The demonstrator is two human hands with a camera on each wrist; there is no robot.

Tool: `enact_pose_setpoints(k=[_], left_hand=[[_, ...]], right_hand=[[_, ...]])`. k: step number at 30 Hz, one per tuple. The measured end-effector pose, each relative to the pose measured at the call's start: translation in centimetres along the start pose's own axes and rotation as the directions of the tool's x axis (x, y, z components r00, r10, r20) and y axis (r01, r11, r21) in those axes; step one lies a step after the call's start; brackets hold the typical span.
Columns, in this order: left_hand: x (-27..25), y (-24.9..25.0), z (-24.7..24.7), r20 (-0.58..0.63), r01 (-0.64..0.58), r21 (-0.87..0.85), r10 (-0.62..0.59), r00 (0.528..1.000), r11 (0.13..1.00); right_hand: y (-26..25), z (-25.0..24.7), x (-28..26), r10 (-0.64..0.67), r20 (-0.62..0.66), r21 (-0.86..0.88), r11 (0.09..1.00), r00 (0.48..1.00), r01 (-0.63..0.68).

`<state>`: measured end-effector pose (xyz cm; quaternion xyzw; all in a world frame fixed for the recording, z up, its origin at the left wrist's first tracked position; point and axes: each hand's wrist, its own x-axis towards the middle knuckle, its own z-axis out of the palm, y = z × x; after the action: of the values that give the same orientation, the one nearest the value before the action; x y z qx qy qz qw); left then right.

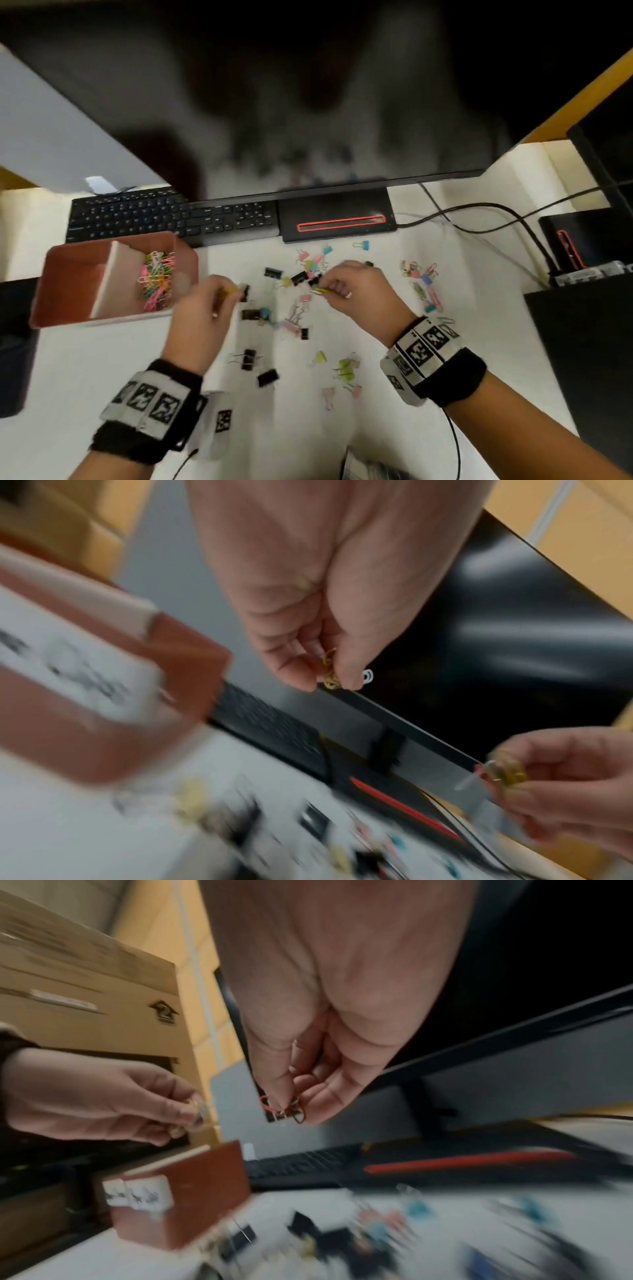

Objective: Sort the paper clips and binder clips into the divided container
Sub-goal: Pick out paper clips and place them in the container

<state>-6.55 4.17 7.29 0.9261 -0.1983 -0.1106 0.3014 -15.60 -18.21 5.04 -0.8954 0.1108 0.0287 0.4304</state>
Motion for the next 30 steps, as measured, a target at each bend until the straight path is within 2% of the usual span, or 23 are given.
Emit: enact_pose_setpoints(k=[3, 5, 7, 11, 13, 14, 16, 19, 22, 24, 27, 30], left_hand=[[1.2, -4.8, -5.9, -0.118, 0.179, 0.114, -0.166, 0.979, 0.977], [3.3, -6.8, -7.4, -0.117, 0.229, 0.188, -0.209, 0.971, 0.955], [5.1, -9.1, -8.9, -0.067, 0.258, 0.239, -0.249, 0.966, 0.936], [7.2, -12.1, -8.9, 0.089, 0.202, 0.392, -0.255, 0.963, 0.897], [6.9, -12.5, -9.1, 0.079, 0.177, 0.388, -0.224, 0.971, 0.904], [6.4, -12.4, -9.2, 0.054, 0.163, 0.346, -0.193, 0.98, 0.924], [4.7, -11.4, -9.5, 0.0, 0.144, 0.157, -0.146, 0.989, 0.977], [1.6, -8.5, -8.3, 0.043, 0.049, -0.051, -0.047, 0.998, 0.997], [-0.3, -6.6, -4.2, 0.203, -0.05, -0.155, 0.081, 0.976, 0.987], [-0.9, -5.5, -0.7, 0.297, -0.078, -0.176, 0.129, 0.946, 0.981], [-0.6, -3.7, 3.9, 0.345, -0.101, -0.133, 0.141, 0.928, 0.986], [0.9, -2.2, 7.0, 0.369, -0.087, -0.03, 0.092, 0.925, 0.996]], right_hand=[[-7.1, 3.9, 4.6, -0.171, 0.022, 0.007, 0.985, 0.985, 0.171], [-10.7, 6.0, 7.5, -0.239, 0.042, -0.006, 0.971, 0.97, 0.24], [-14.1, 9.2, 10.6, -0.256, 0.06, 0.011, 0.967, 0.965, 0.255], [-17.2, 14.2, 15.1, -0.12, 0.2, -0.085, 0.987, 0.972, 0.139], [-17.2, 15.1, 15.5, -0.049, 0.24, -0.104, 0.992, 0.97, 0.076], [-16.8, 14.9, 15.2, -0.034, 0.244, -0.069, 0.996, 0.969, 0.053], [-15.6, 13.6, 13.6, -0.076, 0.223, 0.041, 0.997, 0.972, 0.069], [-11.6, 10.0, 9.6, -0.108, 0.096, 0.042, 0.994, 0.989, 0.105], [-4.7, 6.4, 4.3, 0.088, -0.014, -0.084, 0.993, 0.996, -0.089], [0.3, 4.4, 0.4, 0.247, -0.064, -0.192, 0.948, 0.967, -0.255], [5.7, 2.4, -4.4, 0.435, -0.09, -0.259, 0.858, 0.896, -0.443], [8.5, 1.8, -6.7, 0.486, -0.111, -0.245, 0.832, 0.867, -0.498]])
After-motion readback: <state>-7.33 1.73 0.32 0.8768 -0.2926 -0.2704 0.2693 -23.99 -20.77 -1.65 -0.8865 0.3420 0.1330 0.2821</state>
